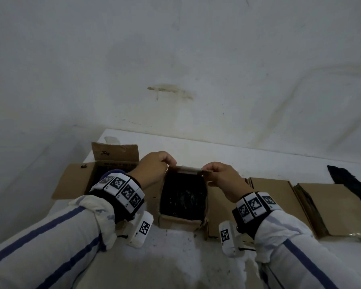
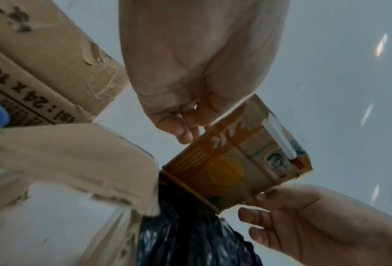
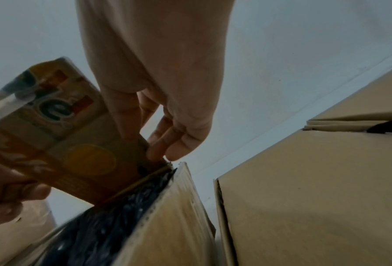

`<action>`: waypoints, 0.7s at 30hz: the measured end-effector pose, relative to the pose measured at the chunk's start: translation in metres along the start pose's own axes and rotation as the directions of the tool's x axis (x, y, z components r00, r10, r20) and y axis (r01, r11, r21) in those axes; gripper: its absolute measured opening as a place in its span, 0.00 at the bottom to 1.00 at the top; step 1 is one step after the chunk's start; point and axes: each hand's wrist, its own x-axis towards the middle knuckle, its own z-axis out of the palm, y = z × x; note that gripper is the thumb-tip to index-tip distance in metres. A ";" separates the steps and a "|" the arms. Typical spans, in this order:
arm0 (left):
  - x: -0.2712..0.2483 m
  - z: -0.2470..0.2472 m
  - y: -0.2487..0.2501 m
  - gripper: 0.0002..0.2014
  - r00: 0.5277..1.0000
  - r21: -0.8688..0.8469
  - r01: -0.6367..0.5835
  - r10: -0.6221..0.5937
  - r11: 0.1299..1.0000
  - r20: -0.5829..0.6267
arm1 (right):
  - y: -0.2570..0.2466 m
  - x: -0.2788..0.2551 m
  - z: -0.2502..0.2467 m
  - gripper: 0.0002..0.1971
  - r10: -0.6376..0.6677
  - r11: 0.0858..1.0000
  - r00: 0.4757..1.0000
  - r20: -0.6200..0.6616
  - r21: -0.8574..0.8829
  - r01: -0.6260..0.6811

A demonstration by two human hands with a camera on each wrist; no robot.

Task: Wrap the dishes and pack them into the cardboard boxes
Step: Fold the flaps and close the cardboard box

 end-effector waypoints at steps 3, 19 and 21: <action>-0.016 0.007 -0.002 0.12 0.999 0.002 0.031 -0.031 1.000 0.006 | 0.005 -0.006 0.004 0.10 -0.016 0.999 0.999 -0.029 -0.042 0.015; -0.075 0.052 -0.002 0.13 0.883 -0.399 0.411 -0.467 0.820 -0.051 | 0.022 -0.040 0.018 0.14 0.071 0.953 0.997 -0.012 -0.294 -0.071; -0.079 0.055 -0.002 0.13 0.877 -0.431 0.414 -0.479 0.802 -0.048 | 0.020 -0.039 0.023 0.13 0.083 0.954 0.996 -0.022 -0.288 -0.086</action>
